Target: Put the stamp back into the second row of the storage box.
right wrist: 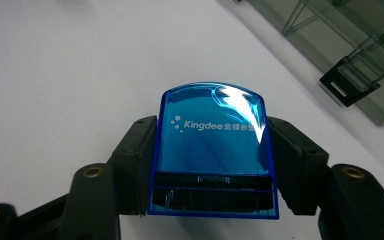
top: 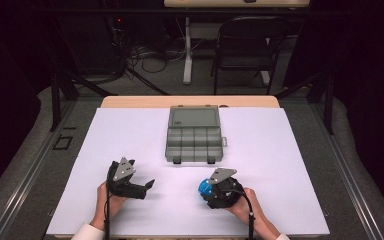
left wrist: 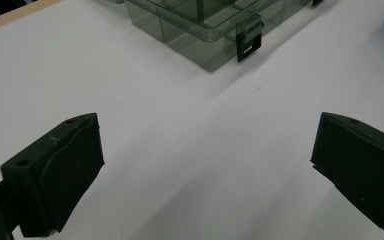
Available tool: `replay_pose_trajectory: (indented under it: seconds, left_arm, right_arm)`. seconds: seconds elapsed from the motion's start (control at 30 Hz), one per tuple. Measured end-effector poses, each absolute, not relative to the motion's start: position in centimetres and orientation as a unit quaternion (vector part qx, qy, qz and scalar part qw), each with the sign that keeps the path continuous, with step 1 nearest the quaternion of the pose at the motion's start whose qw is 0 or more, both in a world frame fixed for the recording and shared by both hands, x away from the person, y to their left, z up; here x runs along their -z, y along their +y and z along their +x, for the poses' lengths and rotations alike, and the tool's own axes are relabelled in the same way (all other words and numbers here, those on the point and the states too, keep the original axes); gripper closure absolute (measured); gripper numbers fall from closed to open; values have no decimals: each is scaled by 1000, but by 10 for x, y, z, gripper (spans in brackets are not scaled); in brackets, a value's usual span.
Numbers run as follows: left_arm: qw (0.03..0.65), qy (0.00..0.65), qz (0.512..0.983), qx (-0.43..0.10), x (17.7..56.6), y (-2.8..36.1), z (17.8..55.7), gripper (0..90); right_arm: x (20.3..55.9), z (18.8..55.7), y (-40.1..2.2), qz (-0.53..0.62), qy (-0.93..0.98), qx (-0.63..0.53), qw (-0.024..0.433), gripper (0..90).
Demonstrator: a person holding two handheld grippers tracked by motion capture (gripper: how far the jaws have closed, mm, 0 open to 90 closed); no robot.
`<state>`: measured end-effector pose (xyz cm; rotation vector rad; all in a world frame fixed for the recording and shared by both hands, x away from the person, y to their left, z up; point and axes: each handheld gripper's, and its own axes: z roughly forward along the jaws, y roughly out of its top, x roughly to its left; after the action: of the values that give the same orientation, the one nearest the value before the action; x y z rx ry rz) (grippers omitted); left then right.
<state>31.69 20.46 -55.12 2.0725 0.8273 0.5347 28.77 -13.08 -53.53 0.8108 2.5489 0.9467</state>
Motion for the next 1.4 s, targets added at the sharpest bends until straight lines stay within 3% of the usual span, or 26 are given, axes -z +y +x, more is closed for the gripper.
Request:
replay_pose_trajectory:
  seconds: [1.4]
  left_arm:
    - [412,329,821,-220,550,205,316,1]
  right_arm:
    - [512,316,-139,262,886,-346,164,409]
